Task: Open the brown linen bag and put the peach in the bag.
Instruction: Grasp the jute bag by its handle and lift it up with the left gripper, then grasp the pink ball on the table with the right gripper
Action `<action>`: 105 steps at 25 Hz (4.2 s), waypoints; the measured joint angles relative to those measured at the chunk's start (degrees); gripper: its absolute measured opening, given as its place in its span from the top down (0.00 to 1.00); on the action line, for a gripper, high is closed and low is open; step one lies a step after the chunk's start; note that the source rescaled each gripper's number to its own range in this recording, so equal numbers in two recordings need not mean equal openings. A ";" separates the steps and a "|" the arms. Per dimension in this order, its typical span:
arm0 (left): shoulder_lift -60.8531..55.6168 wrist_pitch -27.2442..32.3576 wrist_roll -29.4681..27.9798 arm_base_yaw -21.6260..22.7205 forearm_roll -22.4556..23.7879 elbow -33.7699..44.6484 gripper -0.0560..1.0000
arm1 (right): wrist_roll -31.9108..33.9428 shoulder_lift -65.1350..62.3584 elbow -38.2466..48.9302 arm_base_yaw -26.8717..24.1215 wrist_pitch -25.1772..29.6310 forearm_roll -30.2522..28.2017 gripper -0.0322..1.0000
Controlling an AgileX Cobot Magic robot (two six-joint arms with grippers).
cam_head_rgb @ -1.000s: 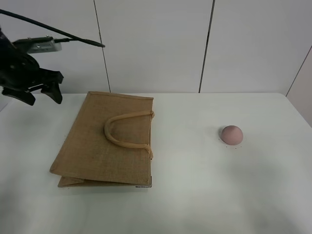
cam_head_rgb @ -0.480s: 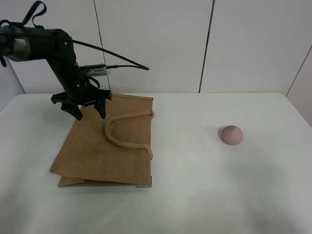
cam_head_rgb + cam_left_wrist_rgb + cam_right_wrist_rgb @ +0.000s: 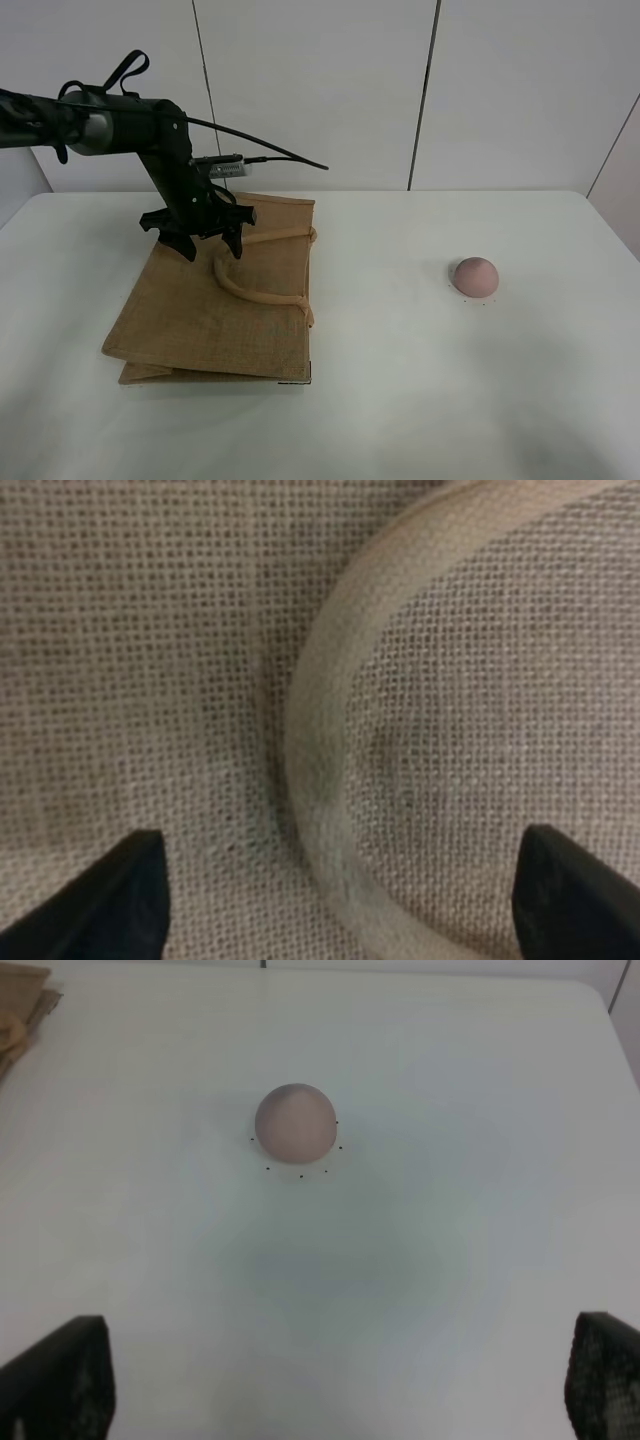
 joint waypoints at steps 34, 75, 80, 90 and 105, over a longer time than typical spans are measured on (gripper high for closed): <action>5.04 1.23 -1.92 -1.61 6.32 -2.55 0.95 | 0.00 0.00 0.00 0.00 0.00 0.00 0.00; -24.09 17.72 4.12 -1.55 7.29 -17.49 0.95 | -0.21 65.03 -22.94 0.00 -7.67 2.85 0.00; -24.09 17.77 4.12 -1.55 7.29 -17.49 0.95 | -0.21 85.86 -32.62 0.00 -11.05 2.85 0.00; -24.09 17.77 4.12 -1.55 7.29 -17.49 0.95 | -0.39 114.54 -53.53 0.00 -10.46 3.23 0.00; -24.09 17.56 4.25 -1.55 7.29 -17.49 0.95 | -3.03 125.19 -58.90 0.00 -10.28 6.92 0.00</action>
